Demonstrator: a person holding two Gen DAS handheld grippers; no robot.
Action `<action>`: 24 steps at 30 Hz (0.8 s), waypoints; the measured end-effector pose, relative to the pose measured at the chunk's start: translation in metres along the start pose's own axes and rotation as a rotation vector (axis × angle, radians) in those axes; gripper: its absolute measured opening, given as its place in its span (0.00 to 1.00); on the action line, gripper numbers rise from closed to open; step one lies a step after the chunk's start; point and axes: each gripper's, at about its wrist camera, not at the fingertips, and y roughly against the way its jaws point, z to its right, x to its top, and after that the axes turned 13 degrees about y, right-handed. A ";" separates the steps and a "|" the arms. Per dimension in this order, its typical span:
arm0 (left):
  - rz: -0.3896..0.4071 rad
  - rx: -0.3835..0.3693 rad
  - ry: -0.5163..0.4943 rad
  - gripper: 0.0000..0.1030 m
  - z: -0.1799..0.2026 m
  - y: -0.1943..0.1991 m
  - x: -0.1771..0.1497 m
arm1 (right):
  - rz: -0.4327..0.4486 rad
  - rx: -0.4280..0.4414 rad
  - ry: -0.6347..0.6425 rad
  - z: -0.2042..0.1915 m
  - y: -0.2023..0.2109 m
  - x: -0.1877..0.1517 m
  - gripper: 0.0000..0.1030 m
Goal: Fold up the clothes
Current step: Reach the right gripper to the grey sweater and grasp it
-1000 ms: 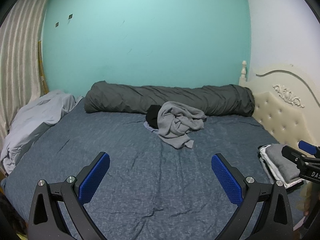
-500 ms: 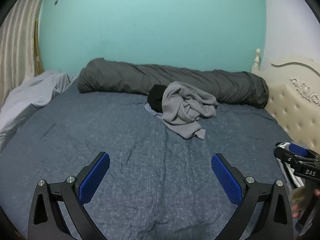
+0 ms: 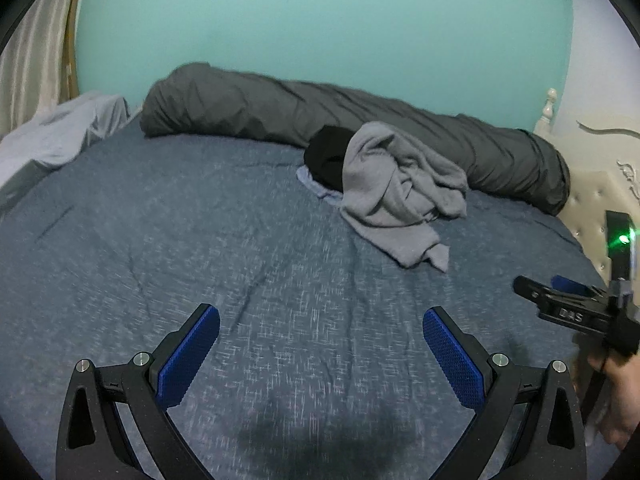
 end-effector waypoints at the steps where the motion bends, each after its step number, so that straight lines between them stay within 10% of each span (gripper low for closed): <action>1: -0.007 -0.003 0.007 1.00 -0.003 -0.009 0.000 | -0.006 0.004 0.002 0.001 -0.014 0.002 1.00; 14: -0.057 -0.032 0.082 1.00 -0.051 -0.071 -0.024 | -0.068 0.086 -0.037 -0.008 -0.172 0.046 0.81; 19: -0.066 -0.049 0.071 1.00 -0.057 -0.075 -0.036 | -0.107 0.118 -0.034 -0.011 -0.212 0.056 0.50; 21: -0.068 -0.057 0.064 1.00 -0.057 -0.073 -0.039 | -0.109 0.157 -0.041 -0.010 -0.219 0.057 0.17; 24: -0.055 -0.063 0.060 1.00 -0.058 -0.064 -0.041 | -0.069 0.130 -0.008 -0.014 -0.205 0.055 0.06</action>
